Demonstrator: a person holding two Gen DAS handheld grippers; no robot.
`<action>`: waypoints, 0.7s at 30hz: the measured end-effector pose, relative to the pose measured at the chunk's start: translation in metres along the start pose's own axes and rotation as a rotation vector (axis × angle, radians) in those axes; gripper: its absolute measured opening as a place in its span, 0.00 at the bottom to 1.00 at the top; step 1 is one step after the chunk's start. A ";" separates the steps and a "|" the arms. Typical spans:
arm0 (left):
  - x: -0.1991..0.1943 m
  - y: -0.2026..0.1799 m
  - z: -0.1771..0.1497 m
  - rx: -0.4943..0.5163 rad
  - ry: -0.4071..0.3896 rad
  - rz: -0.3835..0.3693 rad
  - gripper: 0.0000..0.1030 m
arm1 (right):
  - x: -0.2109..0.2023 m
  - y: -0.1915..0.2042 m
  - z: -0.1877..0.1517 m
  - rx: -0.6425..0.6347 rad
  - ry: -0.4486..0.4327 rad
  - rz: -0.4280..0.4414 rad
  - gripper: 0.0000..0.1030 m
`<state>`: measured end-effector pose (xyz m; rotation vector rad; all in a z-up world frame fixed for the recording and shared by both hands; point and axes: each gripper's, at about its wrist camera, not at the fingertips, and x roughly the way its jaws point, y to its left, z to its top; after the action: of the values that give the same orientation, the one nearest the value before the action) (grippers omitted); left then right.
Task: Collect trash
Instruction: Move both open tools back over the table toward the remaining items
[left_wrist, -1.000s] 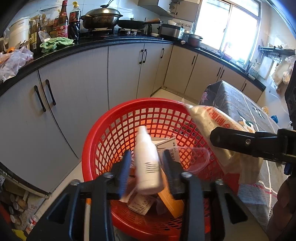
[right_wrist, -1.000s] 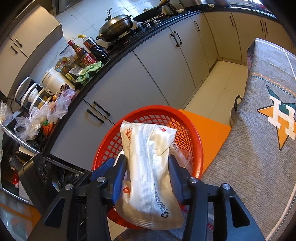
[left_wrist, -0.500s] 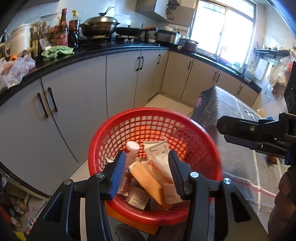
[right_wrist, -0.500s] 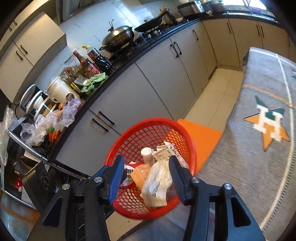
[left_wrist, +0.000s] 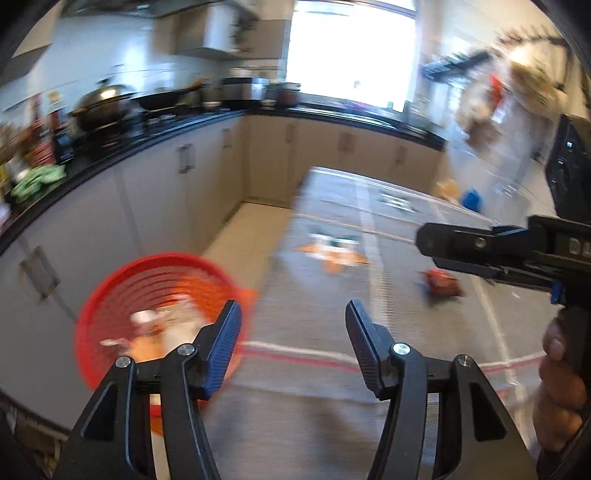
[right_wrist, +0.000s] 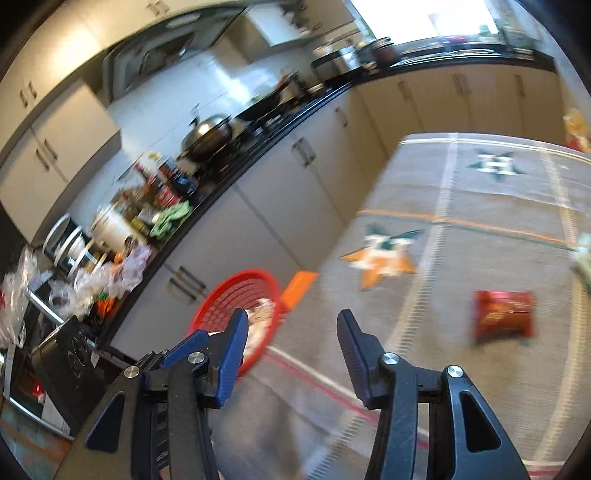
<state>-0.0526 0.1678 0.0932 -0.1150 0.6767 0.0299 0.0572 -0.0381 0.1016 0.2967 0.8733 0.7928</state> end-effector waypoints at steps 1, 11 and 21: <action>0.005 -0.020 0.005 0.032 0.010 -0.035 0.56 | -0.008 -0.009 0.001 0.009 -0.010 -0.016 0.53; 0.079 -0.142 0.043 0.218 0.087 -0.220 0.67 | -0.094 -0.135 0.019 0.134 -0.164 -0.239 0.52; 0.148 -0.150 0.044 0.219 0.132 -0.295 0.69 | -0.117 -0.231 0.013 0.345 -0.222 -0.300 0.53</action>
<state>0.0996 0.0228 0.0490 -0.0046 0.7850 -0.3370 0.1365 -0.2800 0.0531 0.5326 0.8179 0.3210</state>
